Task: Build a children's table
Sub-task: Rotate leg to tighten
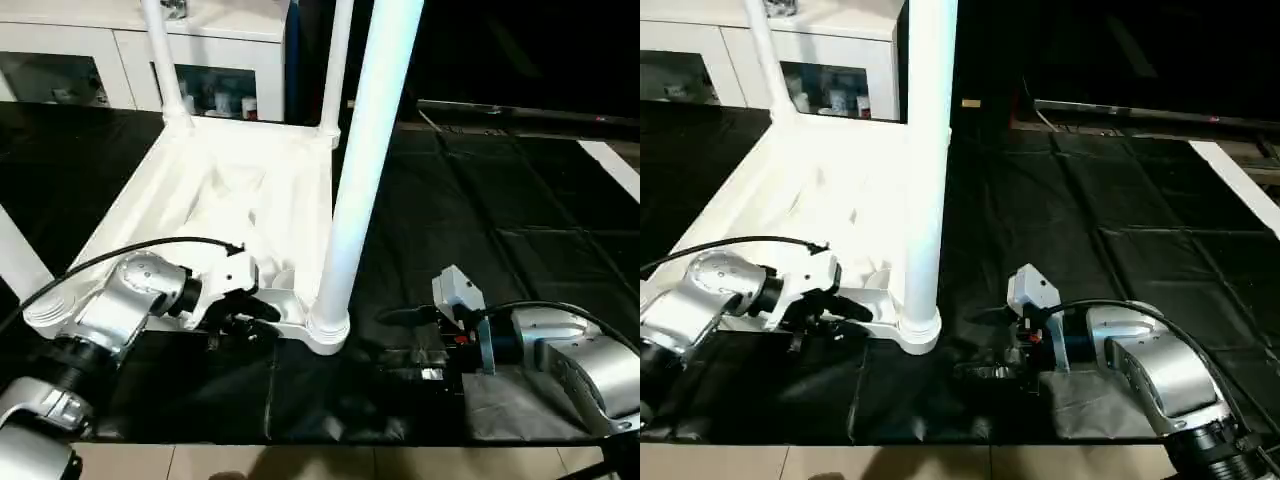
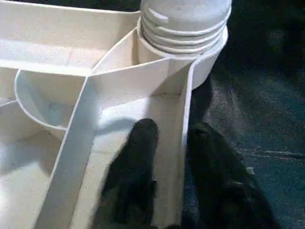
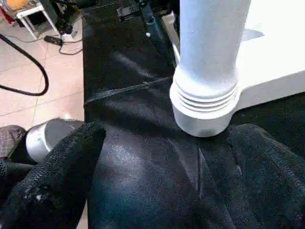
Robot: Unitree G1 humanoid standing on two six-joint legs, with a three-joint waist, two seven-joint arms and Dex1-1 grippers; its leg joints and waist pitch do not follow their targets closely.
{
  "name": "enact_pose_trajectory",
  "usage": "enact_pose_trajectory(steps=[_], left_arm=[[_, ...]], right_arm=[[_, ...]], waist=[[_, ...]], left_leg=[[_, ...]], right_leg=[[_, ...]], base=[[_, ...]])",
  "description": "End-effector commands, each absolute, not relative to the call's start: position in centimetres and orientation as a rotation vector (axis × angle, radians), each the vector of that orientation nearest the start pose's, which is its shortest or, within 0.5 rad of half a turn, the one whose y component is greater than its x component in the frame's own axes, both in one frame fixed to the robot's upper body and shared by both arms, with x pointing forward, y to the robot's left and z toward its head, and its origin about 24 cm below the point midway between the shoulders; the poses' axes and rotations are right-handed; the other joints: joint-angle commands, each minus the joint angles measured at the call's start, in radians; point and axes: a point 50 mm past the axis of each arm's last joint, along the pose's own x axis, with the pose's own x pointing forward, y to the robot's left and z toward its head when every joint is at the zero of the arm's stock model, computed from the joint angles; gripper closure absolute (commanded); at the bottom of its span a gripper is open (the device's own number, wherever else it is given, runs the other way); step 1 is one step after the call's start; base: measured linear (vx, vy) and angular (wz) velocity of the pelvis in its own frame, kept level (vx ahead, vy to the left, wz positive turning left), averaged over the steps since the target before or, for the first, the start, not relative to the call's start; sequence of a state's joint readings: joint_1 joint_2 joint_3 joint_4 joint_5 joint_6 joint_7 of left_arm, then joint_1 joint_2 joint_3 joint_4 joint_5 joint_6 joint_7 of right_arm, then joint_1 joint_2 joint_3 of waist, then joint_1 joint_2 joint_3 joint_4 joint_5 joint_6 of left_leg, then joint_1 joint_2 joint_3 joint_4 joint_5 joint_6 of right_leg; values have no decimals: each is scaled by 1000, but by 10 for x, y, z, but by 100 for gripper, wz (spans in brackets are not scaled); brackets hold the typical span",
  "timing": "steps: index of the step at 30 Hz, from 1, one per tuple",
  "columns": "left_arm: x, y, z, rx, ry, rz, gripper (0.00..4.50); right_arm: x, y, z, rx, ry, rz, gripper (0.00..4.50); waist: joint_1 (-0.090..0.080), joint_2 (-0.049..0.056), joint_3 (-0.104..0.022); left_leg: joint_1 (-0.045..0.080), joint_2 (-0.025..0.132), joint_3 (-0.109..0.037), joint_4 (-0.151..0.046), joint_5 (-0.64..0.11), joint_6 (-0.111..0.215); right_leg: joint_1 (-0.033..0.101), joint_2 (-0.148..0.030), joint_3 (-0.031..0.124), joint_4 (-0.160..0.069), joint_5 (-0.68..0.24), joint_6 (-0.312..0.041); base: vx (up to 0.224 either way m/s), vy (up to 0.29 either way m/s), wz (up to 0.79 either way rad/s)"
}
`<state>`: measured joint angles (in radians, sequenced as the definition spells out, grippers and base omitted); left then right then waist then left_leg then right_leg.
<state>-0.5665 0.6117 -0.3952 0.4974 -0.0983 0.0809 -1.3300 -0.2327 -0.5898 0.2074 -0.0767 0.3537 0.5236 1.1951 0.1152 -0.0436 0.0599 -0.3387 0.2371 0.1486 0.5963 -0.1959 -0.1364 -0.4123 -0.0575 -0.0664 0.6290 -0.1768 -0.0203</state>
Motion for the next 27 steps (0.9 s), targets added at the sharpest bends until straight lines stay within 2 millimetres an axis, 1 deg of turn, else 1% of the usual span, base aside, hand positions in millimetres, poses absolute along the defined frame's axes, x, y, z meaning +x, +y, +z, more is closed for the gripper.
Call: enact_pose_trajectory(steps=[1, 2, 3, 4, 5, 7, 9, 10, 12, 14, 16, 17, 18, 19, 20, 21, 23, 24, 26, 27], left_arm=[[307, 178, 69, 529, 539, -1426, 359], [307, 178, 69, 529, 539, -1426, 379], [307, 179, 68, 530, 541, -1429, 379], [307, 179, 68, 530, 543, -1431, 385], [308, 179, 68, 531, 546, -1433, 391], [308, 179, 67, 531, 548, -1435, 420], [308, 179, 66, 532, 555, -1437, 429], [308, 179, 66, 532, 555, -1437, 445], [308, 178, 66, 534, 555, -1438, 445], [308, 178, 65, 536, 555, -1435, 445], [309, 172, 66, 497, 527, -1432, 445], [309, 166, 68, 459, 505, -1444, 445], [308, 166, 68, 456, 503, -1445, 445], [308, 162, 69, 434, 490, -1454, 445], [306, 158, 69, 414, 479, -1471, 445], [305, 156, 68, 408, 477, -1488, 445], [303, 156, 68, 407, 477, -1499, 445], [302, 155, 66, 410, 481, -1513, 445], [298, 154, 64, 414, 492, -1539, 445], [297, 154, 63, 419, 496, -1550, 445]], right_arm=[[245, -158, 77, -101, 473, 1365, 0], [245, -158, 77, -101, 473, 1365, 0], [245, -158, 77, -102, 474, 1365, 0], [245, -158, 77, -102, 475, 1364, 0], [245, -158, 77, -102, 475, 1363, 0], [245, -157, 77, -102, 475, 1362, 0], [246, -157, 77, -104, 471, 1359, 0], [246, -157, 77, -104, 471, 1359, 0], [246, -157, 77, -107, 467, 1357, 0], [247, -157, 76, -115, 461, 1350, 0], [256, -155, 75, -111, 423, 1286, 0], [262, -154, 76, -86, 395, 1252, 0], [263, -154, 76, -83, 393, 1250, 0], [266, -153, 76, -66, 378, 1232, 0], [269, -153, 77, -40, 366, 1225, 0], [271, -151, 79, -25, 356, 1233, 0], [272, -150, 79, -18, 352, 1242, 0], [274, -148, 79, -28, 351, 1262, 0], [276, -142, 79, -47, 340, 1311, 0], [277, -139, 79, -33, 338, 1342, 0]], waist=[[4, 18, -65], [4, 17, -64], [4, 19, -64], [3, 20, -63], [4, 18, -63], [4, 19, -61], [4, 19, -59], [3, 17, -60], [2, 18, -61], [1, 16, -63], [-2, 16, -64], [-4, 14, -65], [-3, 16, -65], [-4, 16, -65], [-3, 18, -64], [-1, 21, -67], [-2, 22, -68], [-3, 20, -68], [-3, 21, -70], [-4, 16, -69]], left_leg=[[-4, -13, 18, -73, -219, -3], [-5, -14, 18, -73, -220, -2], [-4, -14, 17, -73, -223, -3], [-5, -15, 18, -74, -228, -2], [-4, -14, 17, -74, -229, -4], [-2, -15, 17, -75, -248, -4], [1, -14, 15, -76, -268, -4], [1, -14, 14, -76, -266, -3], [-1, -13, 14, -77, -255, -2], [-3, -13, 14, -76, -242, -2], [-3, -13, 15, -76, -233, -6], [-3, -14, 17, -74, -227, -7], [-2, -14, 16, -74, -227, -7], [0, -13, 17, -74, -229, -8], [0, -13, 17, -74, -229, -7], [-2, -12, 16, -74, -217, -7], [-3, -11, 17, -74, -208, -6], [-3, -12, 18, -73, -205, -3], [-4, -13, 19, -71, -203, -1], [-5, -13, 20, -72, -195, 3]], right_leg=[[60, -60, 42, -90, -317, -142], [60, -60, 42, -91, -324, -139], [60, -61, 42, -91, -335, -136], [59, -60, 42, -96, -347, -130], [60, -61, 42, -95, -354, -128], [58, -61, 41, -99, -387, -121], [56, -63, 40, -103, -428, -111], [57, -63, 40, -104, -435, -106], [58, -63, 40, -101, -410, -111], [61, -63, 40, -98, -385, -117], [58, -64, 41, -94, -366, -127], [59, -64, 41, -93, -357, -136], [57, -64, 40, -93, -357, -142], [58, -62, 41, -92, -353, -145], [57, -64, 41, -92, -351, -147], [61, -63, 42, -88, -318, -156], [62, -62, 43, -85, -283, -166], [62, -61, 43, -84, -263, -172], [63, -63, 43, -80, -253, -178], [65, -62, 43, -82, -255, -176]], base=[[0, 0, 0], [0, 0, 0], [0, 0, 0], [0, 0, 0], [0, 0, 0], [0, 0, 0], [0, 0, 0], [0, 0, 0], [0, 0, 0], [0, 0, 0], [0, 0, 0], [0, 0, 0], [0, 0, 0], [0, 0, 0], [0, 0, 0], [0, 0, 0], [0, 0, 0], [0, 0, 0], [0, 0, 0], [0, 0, 0]])
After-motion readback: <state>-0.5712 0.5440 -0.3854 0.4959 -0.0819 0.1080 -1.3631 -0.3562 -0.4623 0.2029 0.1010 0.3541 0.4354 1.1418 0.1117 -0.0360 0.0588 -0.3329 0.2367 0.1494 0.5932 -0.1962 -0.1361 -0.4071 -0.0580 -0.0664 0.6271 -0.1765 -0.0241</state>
